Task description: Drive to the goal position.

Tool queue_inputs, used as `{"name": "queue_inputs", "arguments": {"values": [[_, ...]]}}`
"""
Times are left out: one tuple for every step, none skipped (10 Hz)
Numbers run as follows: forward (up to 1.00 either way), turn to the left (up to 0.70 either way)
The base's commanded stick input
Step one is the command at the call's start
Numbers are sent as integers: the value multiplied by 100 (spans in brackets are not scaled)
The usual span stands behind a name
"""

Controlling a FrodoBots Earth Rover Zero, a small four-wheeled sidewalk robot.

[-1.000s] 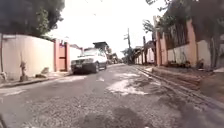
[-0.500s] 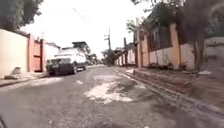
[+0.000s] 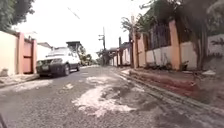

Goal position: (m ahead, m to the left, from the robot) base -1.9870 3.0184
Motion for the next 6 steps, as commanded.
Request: {"name": "queue_inputs", "arguments": {"values": [[70, 0], [70, 0], [70, 0], [70, 0], [70, 0], [70, 0]]}}
